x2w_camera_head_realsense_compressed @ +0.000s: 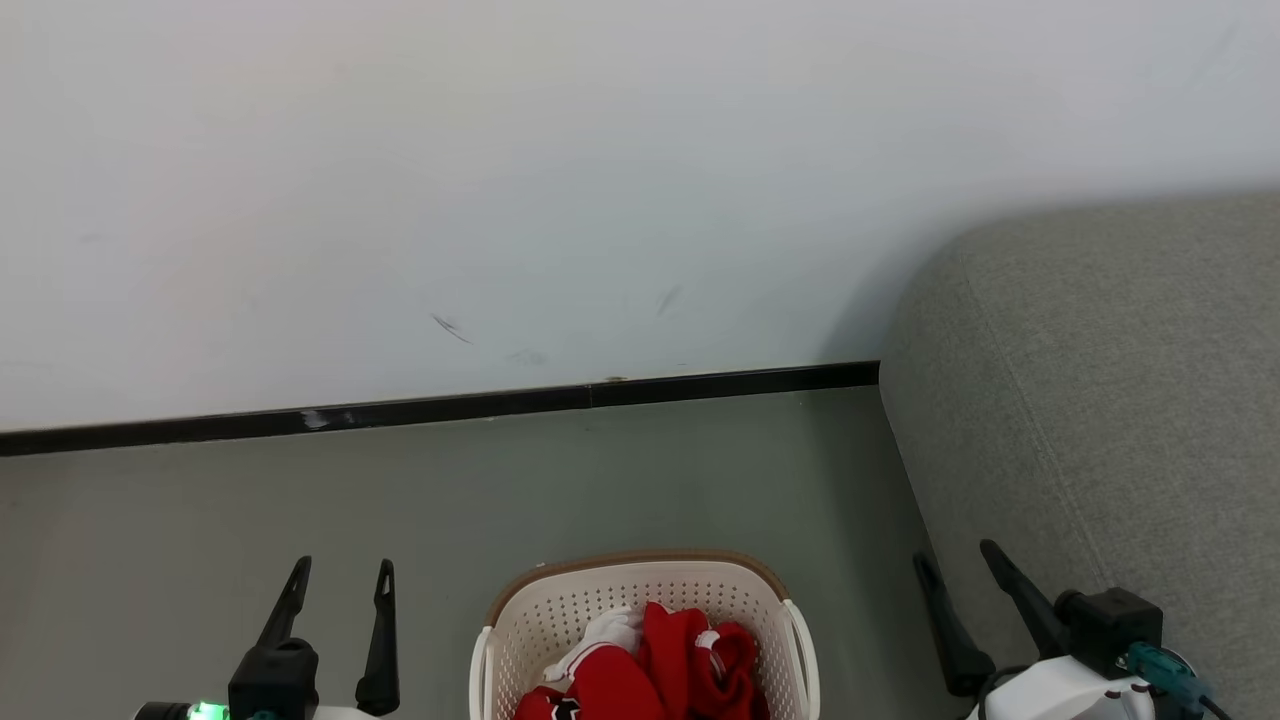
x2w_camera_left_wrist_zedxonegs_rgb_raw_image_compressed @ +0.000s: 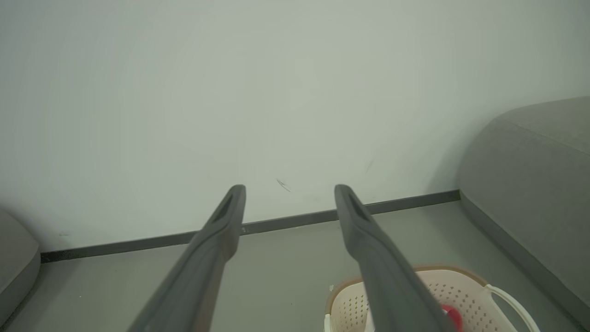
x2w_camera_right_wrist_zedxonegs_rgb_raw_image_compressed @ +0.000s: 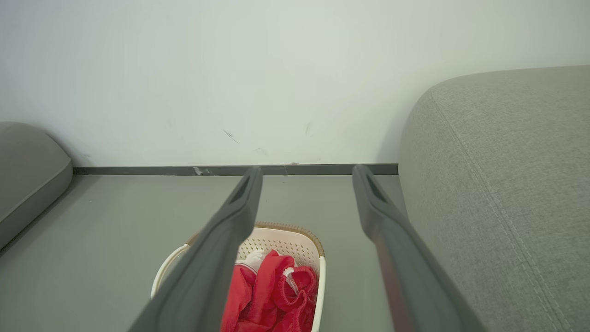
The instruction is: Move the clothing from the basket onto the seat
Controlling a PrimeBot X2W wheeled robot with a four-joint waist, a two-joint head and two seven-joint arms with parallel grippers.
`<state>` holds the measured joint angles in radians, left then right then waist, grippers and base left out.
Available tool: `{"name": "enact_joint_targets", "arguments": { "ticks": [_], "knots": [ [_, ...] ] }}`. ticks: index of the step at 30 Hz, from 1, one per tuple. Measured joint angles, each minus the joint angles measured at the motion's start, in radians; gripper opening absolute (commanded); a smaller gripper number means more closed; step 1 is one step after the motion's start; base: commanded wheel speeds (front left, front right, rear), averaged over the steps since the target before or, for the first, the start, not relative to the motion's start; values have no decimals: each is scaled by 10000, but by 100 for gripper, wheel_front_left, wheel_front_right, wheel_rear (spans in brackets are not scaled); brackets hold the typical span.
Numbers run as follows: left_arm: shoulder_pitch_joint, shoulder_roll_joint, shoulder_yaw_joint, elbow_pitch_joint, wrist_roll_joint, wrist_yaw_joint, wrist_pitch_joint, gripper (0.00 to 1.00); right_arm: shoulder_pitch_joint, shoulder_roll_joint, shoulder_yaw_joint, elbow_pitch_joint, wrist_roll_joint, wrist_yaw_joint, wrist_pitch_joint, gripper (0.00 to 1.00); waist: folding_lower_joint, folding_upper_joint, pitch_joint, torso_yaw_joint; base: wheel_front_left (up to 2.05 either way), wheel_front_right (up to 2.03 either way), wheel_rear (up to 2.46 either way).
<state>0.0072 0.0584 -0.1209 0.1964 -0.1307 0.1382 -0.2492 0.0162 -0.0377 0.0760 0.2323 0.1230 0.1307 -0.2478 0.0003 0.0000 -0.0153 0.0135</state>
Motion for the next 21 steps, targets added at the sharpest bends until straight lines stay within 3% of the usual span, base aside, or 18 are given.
{"name": "enact_joint_targets", "arguments": {
  "ticks": [21],
  "knots": [
    [-819, 215, -899, 1170, 677, -575, 0, 100, -17, 2, -780, -633, -320, 0, -2, 100, 0, 0, 665, -247, 0, 0, 0]
  ]
}}
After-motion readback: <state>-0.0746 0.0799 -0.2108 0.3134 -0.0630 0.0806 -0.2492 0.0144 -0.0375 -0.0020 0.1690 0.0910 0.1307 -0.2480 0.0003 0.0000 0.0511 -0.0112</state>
